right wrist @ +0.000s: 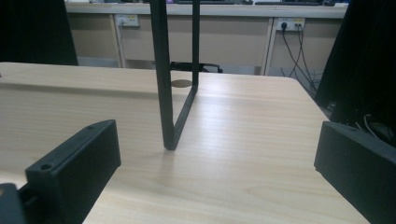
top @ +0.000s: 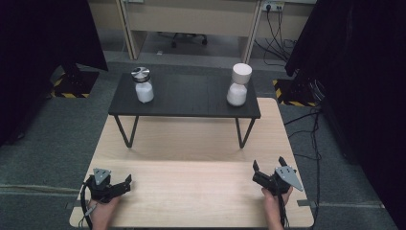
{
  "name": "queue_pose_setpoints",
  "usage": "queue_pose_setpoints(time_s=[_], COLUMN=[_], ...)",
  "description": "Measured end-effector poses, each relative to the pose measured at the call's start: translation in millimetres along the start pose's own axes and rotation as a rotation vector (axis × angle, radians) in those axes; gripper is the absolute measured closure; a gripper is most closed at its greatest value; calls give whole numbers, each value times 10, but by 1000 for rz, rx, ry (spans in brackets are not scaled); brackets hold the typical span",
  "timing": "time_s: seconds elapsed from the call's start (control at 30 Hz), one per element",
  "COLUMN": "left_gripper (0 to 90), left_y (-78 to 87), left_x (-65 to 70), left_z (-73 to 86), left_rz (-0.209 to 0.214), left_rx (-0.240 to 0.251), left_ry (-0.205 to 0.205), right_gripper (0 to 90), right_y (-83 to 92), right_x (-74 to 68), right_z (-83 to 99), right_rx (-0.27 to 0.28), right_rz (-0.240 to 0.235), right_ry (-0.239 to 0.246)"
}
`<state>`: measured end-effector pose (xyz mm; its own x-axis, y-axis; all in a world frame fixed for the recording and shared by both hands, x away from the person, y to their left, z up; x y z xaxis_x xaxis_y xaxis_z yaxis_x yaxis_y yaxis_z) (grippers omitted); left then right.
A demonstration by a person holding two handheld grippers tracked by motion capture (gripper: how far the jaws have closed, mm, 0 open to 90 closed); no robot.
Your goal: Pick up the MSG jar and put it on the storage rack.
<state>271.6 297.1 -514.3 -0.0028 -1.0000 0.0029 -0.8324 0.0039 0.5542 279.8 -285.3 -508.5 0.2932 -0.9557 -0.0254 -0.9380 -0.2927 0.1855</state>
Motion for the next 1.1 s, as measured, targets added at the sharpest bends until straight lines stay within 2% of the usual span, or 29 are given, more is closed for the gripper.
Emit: queue_pose_setpoints(time_s=[0.17,0.3,0.53,0.67,0.83,0.97,1.1], left_gripper=[0,0,0,0,0,0,0], left_y=[1,3,10,3,22,39,34], left_x=[2,5,9,18,13,-3,2], left_z=[0,0,7,-1,14,29,26], left_rz=[-2,-4,-11,-13,-20,-11,-9], left_rx=[-1,1,5,-2,7,20,16], left_ry=[-3,-3,0,-6,6,16,10], right_gripper=[5,5,4,4,4,4,4], right_y=[77,135,165,176,181,188,205], right_x=[-12,-28,20,37,0,2,-7], right_z=[81,198,317,351,368,374,384], right_rx=[-1,3,-14,4,4,6,12], right_rz=[6,20,19,-4,-11,-10,-6], right_ry=[-12,-44,-73,-65,-25,-37,-42])
Point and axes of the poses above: each handheld gripper's, and its own axes: y roughly backward along the jaws, z roughly out of its underside, x roughly to its right, the point moved 7 cm from there along -y, roughly forward along the jaws, and after that the axes turned 7 degrees about -z, right-handed, at the moved point
